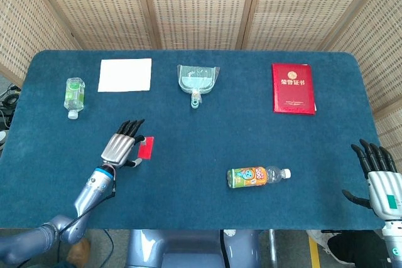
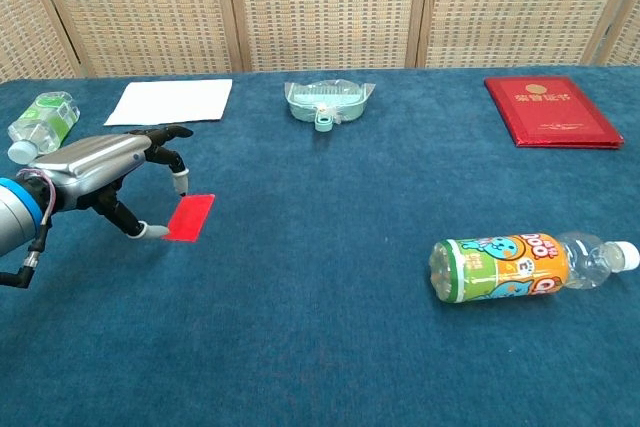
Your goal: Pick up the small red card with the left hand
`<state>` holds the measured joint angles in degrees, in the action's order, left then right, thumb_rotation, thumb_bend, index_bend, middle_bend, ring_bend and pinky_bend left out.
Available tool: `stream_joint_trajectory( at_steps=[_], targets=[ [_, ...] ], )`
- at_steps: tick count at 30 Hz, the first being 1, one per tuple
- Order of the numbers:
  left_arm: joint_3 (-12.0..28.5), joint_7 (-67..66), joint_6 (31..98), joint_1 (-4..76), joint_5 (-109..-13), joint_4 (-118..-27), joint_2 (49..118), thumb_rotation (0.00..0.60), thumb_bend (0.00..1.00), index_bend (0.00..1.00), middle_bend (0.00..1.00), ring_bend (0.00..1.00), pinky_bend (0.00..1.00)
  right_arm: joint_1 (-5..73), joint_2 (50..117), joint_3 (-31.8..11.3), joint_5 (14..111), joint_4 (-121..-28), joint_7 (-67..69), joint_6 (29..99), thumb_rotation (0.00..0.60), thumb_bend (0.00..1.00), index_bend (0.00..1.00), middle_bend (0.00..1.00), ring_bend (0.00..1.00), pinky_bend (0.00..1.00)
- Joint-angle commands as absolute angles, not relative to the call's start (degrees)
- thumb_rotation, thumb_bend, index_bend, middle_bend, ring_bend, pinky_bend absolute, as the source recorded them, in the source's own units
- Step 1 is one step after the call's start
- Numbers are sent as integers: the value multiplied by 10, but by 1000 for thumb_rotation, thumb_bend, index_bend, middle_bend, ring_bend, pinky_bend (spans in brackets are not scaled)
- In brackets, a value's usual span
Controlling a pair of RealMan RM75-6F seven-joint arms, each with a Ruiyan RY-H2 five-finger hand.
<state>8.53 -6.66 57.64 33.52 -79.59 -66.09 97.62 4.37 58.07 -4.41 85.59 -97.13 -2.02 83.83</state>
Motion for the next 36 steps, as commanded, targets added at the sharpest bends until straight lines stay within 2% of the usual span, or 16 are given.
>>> stream_joint_trajectory(
  at_steps=[1,20,36],
  targets=[
    [83,-65,572,338,-792,-656,981,600,223,439,0,0,0,44,580,-44,856,-971,-19,839,600,0,73,0,0,0],
    [76,-60,569,350,-779,-613,1018,600,219,439,0,0,0,46,577,-44,853,-970,-10,837,600,0,74,0,0,0],
    [87,-50,561,366,-768,-567,1041,600,223,439,0,0,0,47,577,-43,851,-969,-10,836,600,0,76,0,0,0]
  ],
)
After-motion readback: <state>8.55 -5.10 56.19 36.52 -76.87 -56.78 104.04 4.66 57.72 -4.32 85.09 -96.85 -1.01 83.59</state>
